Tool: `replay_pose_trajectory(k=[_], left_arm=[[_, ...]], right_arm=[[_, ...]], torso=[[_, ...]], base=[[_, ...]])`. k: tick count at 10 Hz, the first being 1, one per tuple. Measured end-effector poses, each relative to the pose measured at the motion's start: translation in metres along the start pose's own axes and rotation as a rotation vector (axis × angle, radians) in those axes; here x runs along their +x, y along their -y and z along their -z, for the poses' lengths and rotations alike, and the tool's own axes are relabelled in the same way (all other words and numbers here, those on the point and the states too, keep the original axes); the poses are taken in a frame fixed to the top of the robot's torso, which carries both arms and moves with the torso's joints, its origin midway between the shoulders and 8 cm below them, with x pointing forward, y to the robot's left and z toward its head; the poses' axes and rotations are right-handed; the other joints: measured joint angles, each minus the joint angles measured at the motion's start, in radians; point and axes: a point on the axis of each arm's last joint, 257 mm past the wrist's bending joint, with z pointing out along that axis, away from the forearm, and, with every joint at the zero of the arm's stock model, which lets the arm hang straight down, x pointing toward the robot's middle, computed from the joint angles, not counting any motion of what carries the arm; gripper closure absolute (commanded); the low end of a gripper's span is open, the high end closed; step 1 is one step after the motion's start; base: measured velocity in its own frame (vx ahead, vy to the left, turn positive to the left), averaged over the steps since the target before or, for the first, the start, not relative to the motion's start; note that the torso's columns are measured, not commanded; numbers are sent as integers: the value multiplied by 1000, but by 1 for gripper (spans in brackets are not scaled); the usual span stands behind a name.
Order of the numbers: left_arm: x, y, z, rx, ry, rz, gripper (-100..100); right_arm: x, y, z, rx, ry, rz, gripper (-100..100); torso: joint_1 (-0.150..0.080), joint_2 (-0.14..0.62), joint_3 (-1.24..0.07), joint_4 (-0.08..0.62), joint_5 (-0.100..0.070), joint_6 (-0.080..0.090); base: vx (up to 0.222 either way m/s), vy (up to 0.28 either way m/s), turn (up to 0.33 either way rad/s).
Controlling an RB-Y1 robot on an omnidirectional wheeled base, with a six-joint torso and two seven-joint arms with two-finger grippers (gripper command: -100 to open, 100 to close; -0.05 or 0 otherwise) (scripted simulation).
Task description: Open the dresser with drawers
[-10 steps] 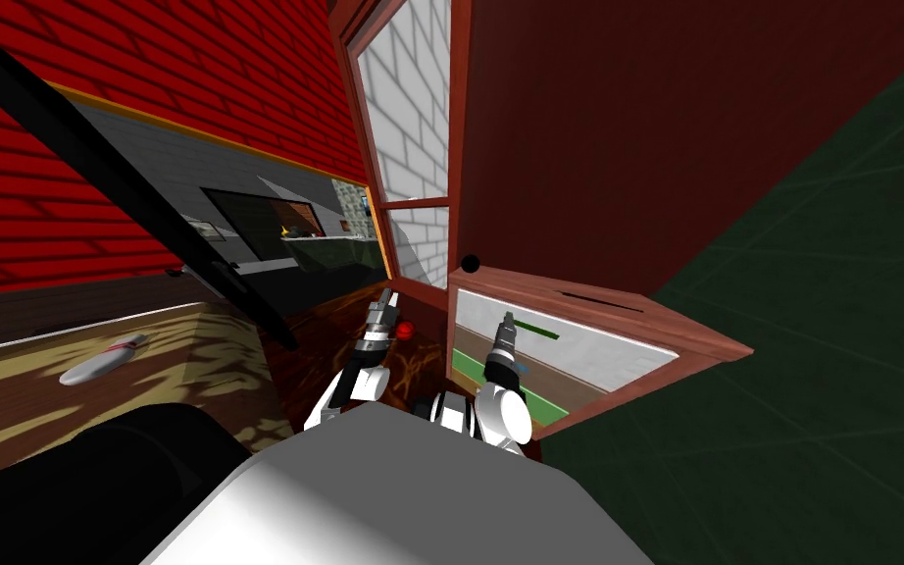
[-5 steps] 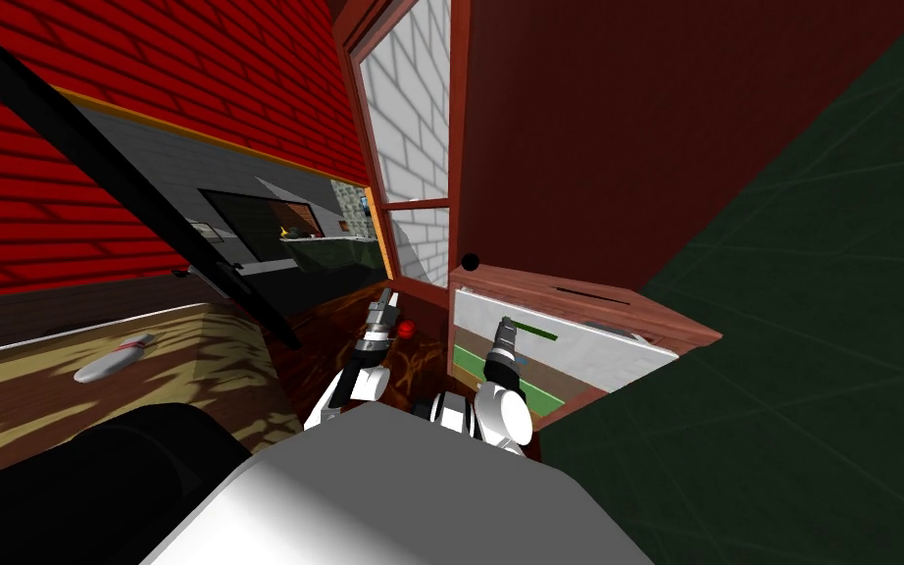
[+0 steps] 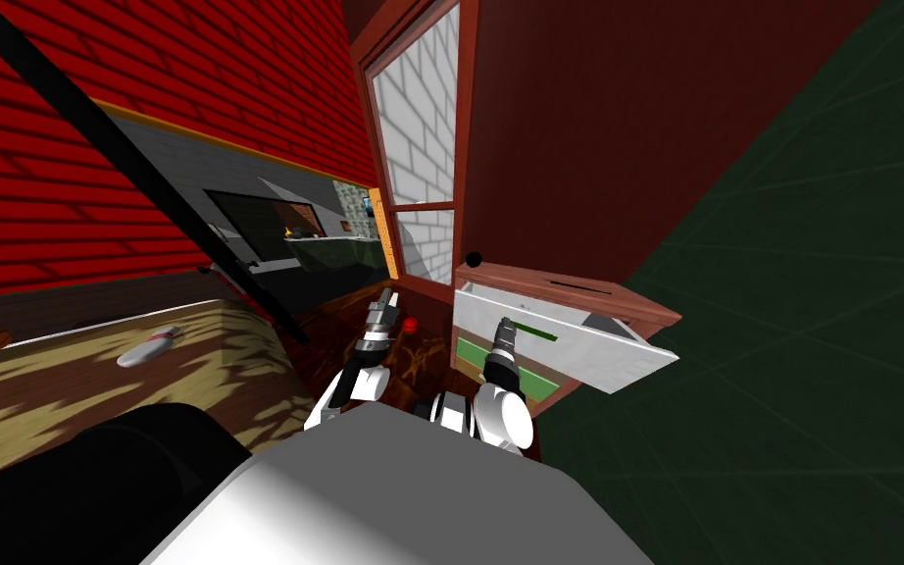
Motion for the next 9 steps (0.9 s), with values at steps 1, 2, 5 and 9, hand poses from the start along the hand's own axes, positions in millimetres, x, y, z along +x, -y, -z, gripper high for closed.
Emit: replay_pose_trajectory(k=[1, 2, 5, 9], left_arm=[[0, 0, 0, 0, 0, 0, 0], [0, 0, 0, 0, 0, 0, 0], [0, 0, 0, 0, 0, 0, 0], [0, 0, 0, 0, 0, 0, 0]], right_arm=[[0, 1, 0, 1, 0, 0, 100], [0, 1, 1, 0, 1, 1, -100], [5, 14, 1, -1, -15, 1, -100], [12, 33, 4, 3, -32, 1, -100]], torso=[[2, 2, 2, -1, 0, -1], [2, 2, 2, -1, 0, -1], [-3, -7, -5, 1, 0, 1], [0, 5, 3, 4, 1, 1]], base=[[-206, 63, -16], [-92, 24, 58], [33, -10, 43], [17, -5, 37]])
